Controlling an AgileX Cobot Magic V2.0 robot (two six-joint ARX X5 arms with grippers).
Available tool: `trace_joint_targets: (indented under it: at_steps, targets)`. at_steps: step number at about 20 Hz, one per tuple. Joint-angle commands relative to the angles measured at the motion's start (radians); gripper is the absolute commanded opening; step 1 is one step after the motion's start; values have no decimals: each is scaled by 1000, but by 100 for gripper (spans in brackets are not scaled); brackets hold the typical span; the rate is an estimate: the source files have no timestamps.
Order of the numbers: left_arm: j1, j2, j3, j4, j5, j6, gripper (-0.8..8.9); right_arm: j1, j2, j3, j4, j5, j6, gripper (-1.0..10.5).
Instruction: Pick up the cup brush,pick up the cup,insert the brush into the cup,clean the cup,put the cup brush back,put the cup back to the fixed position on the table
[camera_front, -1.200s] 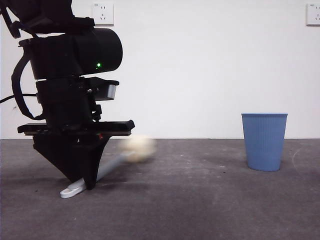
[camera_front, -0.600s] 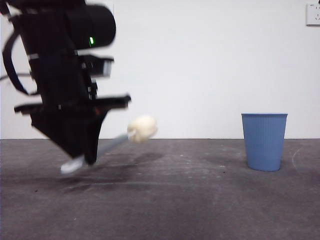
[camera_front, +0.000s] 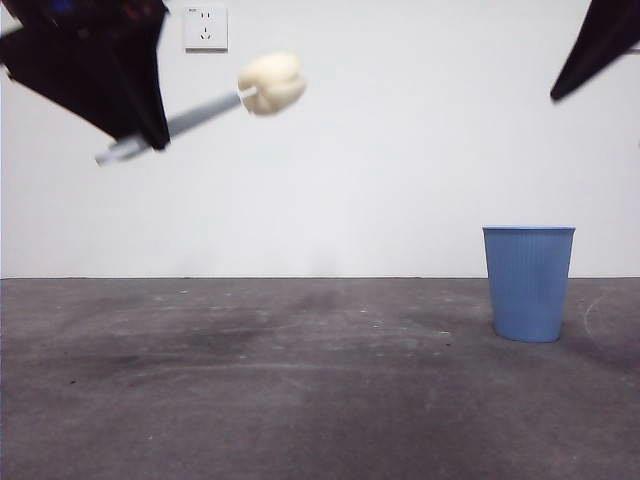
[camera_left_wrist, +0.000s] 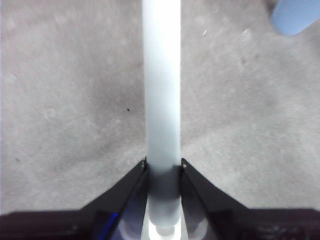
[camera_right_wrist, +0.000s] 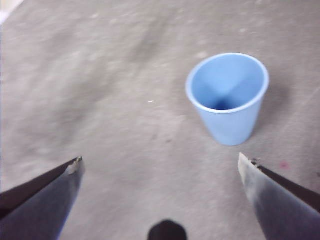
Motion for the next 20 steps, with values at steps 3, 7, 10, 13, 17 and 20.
trace_joint_targets:
  at_steps: [3,7,10,13,17,20]
  targets:
    - [0,-67,-4,-40,-1,47,-8,27,5,-144,213,111,39,688]
    - [0,-81,-4,-43,-1,76,-8,52,74,-271,419,158,45,687]
    - [0,-81,-4,-47,-1,91,-8,64,168,-320,573,187,22,687]
    - [0,-81,-4,-47,-1,91,-8,64,302,-325,716,186,-9,687]
    - [0,-81,-4,-48,-1,91,-8,64,498,-325,932,186,-16,687]
    - [0,-81,-4,-55,-1,91,-8,64,594,-325,1072,187,-16,687]
